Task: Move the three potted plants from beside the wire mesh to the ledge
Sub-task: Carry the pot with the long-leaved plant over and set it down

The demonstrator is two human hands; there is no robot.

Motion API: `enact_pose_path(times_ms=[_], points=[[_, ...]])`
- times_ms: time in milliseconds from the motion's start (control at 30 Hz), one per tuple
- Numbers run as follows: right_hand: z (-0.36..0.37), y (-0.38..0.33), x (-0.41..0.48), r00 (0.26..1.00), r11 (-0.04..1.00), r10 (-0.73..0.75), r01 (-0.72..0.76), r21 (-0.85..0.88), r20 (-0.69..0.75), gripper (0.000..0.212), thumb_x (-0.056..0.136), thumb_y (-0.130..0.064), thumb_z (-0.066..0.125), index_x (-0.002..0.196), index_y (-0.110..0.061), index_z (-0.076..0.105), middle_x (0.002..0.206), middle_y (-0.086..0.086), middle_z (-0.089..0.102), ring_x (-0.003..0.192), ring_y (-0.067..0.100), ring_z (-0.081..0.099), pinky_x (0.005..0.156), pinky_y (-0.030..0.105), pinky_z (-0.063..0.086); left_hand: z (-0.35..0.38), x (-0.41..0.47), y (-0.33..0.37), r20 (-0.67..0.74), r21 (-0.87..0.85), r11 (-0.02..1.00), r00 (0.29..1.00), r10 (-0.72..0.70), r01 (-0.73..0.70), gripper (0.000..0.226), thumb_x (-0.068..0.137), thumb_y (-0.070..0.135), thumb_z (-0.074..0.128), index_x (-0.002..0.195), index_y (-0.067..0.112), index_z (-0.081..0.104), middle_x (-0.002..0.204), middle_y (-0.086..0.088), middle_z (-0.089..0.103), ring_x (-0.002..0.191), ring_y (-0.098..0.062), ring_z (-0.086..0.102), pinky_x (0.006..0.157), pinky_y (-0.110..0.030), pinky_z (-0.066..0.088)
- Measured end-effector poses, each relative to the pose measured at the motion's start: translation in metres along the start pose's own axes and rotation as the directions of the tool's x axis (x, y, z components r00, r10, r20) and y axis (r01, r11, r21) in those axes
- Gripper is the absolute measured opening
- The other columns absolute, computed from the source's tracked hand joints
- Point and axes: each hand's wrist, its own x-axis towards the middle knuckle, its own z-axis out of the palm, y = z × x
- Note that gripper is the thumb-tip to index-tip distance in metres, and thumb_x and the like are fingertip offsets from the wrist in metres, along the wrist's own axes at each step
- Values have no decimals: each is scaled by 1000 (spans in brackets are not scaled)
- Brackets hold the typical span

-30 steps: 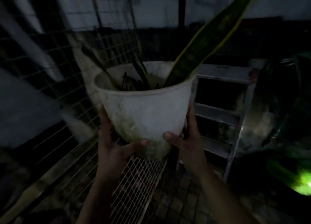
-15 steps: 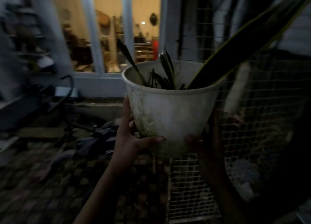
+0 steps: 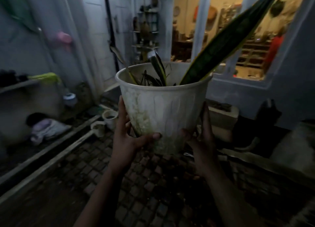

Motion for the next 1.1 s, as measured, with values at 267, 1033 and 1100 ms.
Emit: enact_pose_path(times_ms=[267,1033,1100], points=[[93,100,114,946,988,54,-97,121,318,93,79,-26,85,149,-54,31,147,-32,47,133,-1,52,96,28,56,-80,74,-65,-265,40,998,964,-28,40,136,45,41,103,153,62,22,147,23,55,130,-6,60,87,-28,61],[378,347,372,576,837,157,-509,201,802,102,67,1,87,151,-31,38,145,-1,54,128,21,59,88,35,60,-272,286,-221,-786,229,958,613,78,171,137,39,31,102,147,67,26,131,36,59,129,-7,60,90,-41,60],[412,366,385,569,830,182,-527,186,802,101,63,-5,88,148,-35,41,145,1,54,129,24,59,88,39,60,-308,306,-236,-782,214,958,621,50,191,139,38,39,104,149,65,26,132,38,58,128,-3,60,88,-37,62]])
